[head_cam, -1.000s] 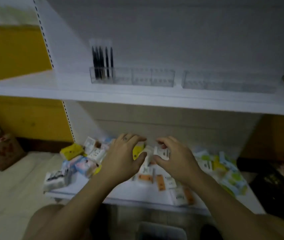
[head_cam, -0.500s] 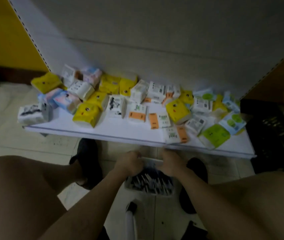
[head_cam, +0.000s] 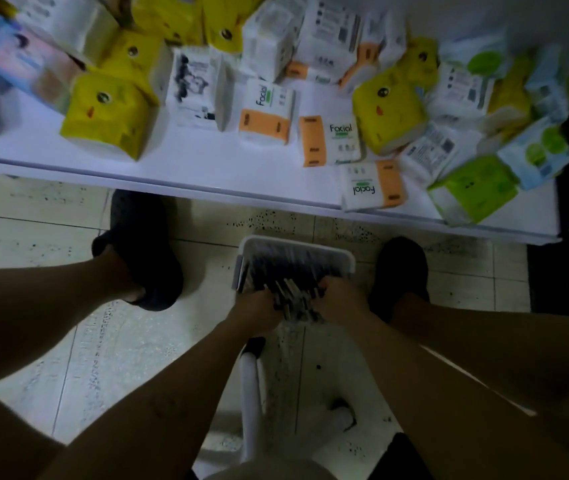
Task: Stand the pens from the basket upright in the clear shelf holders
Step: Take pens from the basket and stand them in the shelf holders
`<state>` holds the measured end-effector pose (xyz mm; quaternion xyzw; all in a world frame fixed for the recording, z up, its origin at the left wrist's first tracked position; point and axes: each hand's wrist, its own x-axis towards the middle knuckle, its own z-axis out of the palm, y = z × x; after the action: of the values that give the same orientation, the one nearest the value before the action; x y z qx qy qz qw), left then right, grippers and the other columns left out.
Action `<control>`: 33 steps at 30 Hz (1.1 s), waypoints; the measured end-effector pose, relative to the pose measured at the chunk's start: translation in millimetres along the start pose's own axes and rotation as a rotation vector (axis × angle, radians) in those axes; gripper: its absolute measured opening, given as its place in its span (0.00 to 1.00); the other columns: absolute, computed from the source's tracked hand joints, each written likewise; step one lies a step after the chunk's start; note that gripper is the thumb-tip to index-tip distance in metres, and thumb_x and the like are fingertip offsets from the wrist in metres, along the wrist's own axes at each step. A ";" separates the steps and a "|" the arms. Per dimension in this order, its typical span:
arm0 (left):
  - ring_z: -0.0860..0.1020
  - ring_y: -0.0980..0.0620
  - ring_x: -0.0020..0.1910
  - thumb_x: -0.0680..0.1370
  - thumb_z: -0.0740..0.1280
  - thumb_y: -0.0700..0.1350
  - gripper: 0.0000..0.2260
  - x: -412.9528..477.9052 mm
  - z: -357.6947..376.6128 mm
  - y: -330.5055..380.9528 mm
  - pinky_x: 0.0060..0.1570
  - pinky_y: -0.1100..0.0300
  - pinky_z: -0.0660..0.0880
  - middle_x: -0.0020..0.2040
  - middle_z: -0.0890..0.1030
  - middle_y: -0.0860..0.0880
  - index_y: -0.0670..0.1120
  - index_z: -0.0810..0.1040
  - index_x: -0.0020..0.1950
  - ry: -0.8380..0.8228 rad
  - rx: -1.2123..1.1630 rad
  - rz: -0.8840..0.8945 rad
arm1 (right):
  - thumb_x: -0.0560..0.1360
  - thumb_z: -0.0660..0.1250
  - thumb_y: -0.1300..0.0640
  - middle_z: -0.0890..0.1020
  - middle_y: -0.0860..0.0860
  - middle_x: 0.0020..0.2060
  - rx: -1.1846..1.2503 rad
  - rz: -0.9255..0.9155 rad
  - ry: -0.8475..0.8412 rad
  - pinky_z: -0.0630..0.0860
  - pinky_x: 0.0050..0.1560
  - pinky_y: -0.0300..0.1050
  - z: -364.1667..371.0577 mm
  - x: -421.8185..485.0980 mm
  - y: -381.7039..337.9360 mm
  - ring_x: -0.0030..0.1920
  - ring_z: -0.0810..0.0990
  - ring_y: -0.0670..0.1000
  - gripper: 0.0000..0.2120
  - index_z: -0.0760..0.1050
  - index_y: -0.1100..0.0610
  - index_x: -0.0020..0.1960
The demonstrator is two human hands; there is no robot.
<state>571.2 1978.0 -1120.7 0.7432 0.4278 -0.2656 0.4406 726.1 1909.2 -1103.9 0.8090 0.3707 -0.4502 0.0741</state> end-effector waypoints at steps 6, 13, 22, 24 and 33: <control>0.78 0.45 0.53 0.81 0.60 0.45 0.12 14.5 6.0 -2.8 0.45 0.59 0.69 0.51 0.80 0.41 0.38 0.78 0.54 -0.032 -0.033 -0.054 | 0.78 0.62 0.55 0.69 0.52 0.33 -0.085 0.014 0.014 0.64 0.40 0.44 18.5 3.2 -1.9 0.43 0.72 0.56 0.12 0.68 0.55 0.36; 0.76 0.48 0.45 0.78 0.63 0.44 0.04 16.8 7.1 -3.6 0.43 0.57 0.73 0.48 0.79 0.45 0.44 0.76 0.47 0.046 -0.074 -0.180 | 0.78 0.62 0.53 0.79 0.60 0.50 -0.007 0.073 0.004 0.67 0.43 0.43 23.5 6.5 4.7 0.53 0.77 0.60 0.09 0.76 0.58 0.48; 0.76 0.50 0.42 0.79 0.62 0.46 0.08 23.2 9.8 3.5 0.41 0.61 0.72 0.48 0.81 0.44 0.42 0.78 0.47 0.043 -0.033 -0.120 | 0.79 0.63 0.55 0.79 0.60 0.43 0.083 0.129 -0.025 0.62 0.26 0.39 19.1 11.9 10.8 0.40 0.75 0.55 0.13 0.81 0.65 0.48; 0.78 0.46 0.45 0.78 0.64 0.45 0.08 24.4 8.8 1.5 0.43 0.57 0.75 0.48 0.81 0.42 0.41 0.77 0.45 0.043 -0.054 -0.153 | 0.79 0.63 0.55 0.78 0.58 0.39 0.140 0.144 0.003 0.67 0.32 0.39 17.8 11.1 12.4 0.40 0.76 0.55 0.14 0.81 0.65 0.46; 0.80 0.47 0.43 0.76 0.68 0.47 0.09 17.1 3.7 -5.0 0.41 0.56 0.78 0.46 0.80 0.45 0.42 0.77 0.51 0.195 -0.088 -0.308 | 0.75 0.67 0.65 0.83 0.56 0.46 0.409 0.191 0.158 0.78 0.50 0.47 12.8 2.6 21.4 0.49 0.80 0.57 0.05 0.81 0.60 0.47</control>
<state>575.1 1982.9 -1137.8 0.6711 0.5885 -0.2376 0.3832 732.6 1889.5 -1118.0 0.8714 0.1982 -0.4419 -0.0782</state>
